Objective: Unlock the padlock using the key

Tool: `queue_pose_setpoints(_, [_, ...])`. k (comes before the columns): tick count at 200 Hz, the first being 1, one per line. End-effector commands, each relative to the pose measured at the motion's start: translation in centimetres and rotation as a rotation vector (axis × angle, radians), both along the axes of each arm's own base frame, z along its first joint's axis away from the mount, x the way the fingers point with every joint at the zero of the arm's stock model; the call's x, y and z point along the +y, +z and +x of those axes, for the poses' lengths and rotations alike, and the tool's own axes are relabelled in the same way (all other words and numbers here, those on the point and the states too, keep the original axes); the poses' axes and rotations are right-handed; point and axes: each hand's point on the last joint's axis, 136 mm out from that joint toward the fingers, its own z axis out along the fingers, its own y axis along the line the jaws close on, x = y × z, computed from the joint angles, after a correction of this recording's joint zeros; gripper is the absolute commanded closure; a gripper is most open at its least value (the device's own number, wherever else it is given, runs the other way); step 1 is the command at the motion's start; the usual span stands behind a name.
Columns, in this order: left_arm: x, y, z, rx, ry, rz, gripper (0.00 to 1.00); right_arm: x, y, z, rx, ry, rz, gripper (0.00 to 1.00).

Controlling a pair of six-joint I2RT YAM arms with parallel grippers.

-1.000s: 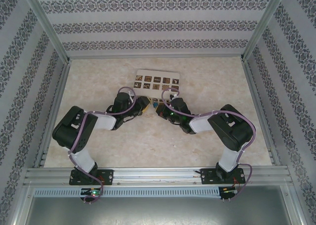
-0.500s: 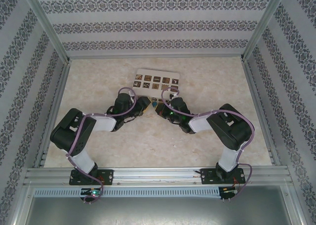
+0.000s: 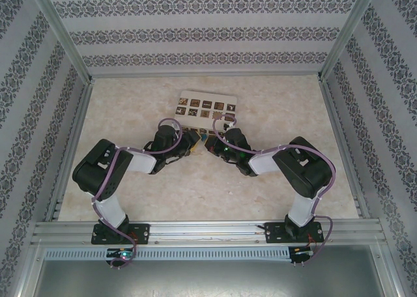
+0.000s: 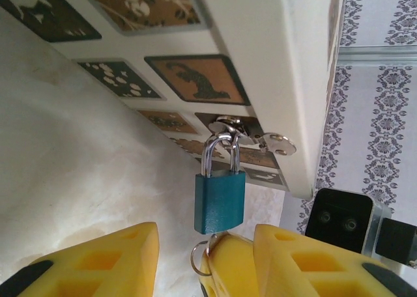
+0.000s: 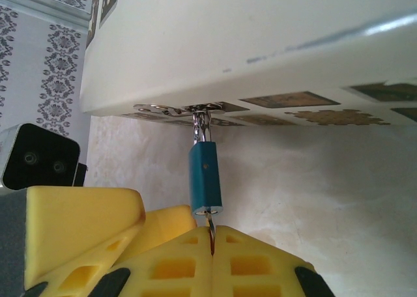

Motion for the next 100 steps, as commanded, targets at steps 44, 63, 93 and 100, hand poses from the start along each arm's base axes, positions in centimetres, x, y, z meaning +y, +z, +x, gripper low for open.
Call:
queue_pose_setpoints(44, [-0.61,-0.01,0.53,0.001,0.055,-0.079,0.61,1.38,2.27,0.83,-0.056,0.008,0.07,1.0])
queue_pose_setpoints(63, [-0.89,0.05,0.77,0.003,0.064,-0.11,0.61,1.39,2.2,0.83,-0.053,0.006,0.072,1.0])
queue_pose_setpoints(93, [-1.19,0.0,1.06,0.006,0.07,-0.125,0.62,1.4,2.17,0.86,-0.051,0.006,0.072,1.0])
queue_pose_setpoints(100, [-1.19,-0.12,1.07,0.009,0.072,-0.127,0.62,1.41,2.14,0.86,-0.051,0.006,0.073,1.0])
